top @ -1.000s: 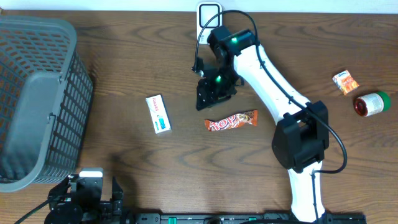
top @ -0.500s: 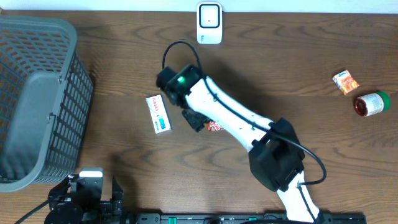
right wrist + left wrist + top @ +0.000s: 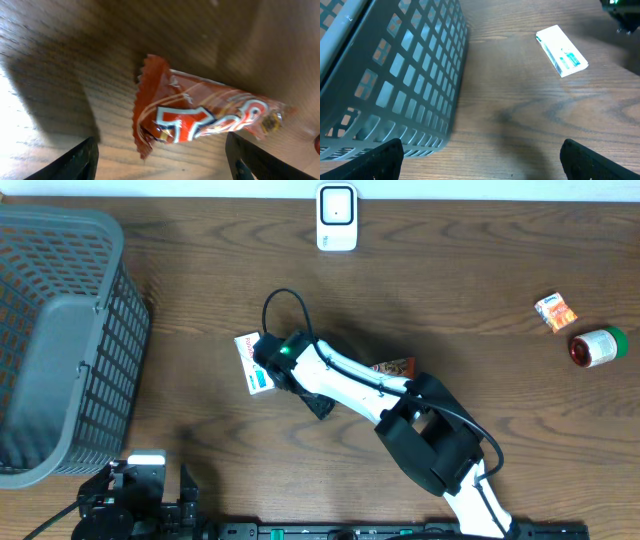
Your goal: Scan the item barcode
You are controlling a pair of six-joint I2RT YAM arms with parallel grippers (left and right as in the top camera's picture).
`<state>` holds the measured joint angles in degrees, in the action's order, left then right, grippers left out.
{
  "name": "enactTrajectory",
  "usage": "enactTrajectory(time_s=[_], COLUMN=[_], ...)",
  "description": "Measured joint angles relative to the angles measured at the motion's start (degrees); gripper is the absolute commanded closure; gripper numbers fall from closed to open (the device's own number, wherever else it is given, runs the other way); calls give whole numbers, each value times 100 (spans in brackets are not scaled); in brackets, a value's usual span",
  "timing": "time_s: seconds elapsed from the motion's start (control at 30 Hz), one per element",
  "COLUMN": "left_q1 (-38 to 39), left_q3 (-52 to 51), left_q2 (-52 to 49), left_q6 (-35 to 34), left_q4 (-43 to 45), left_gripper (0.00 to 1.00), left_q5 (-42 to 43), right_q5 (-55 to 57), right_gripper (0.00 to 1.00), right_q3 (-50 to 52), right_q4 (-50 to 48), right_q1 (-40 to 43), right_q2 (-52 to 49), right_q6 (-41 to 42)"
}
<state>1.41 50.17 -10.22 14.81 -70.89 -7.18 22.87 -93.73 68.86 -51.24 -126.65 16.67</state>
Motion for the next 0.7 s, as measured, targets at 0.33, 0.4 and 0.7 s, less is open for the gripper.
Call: enactTrajectory(time_s=[0.33,0.4,0.7], left_q1=[0,0,0], left_q3=[0,0,0], left_q2=[0,0,0], left_q6=[0,0,0], left_q4=[-2,-2,-2], left_gripper=[1,1,1], left_q5=[0,0,0], right_q5=[105,192,409], right_gripper=[57,73,99], right_q3=[50,39,-42], right_q4=[-433,-302,-96], right_q1=[107,120,44], right_q2=[-31,-120,-293], right_q6=[-361,-382,-413])
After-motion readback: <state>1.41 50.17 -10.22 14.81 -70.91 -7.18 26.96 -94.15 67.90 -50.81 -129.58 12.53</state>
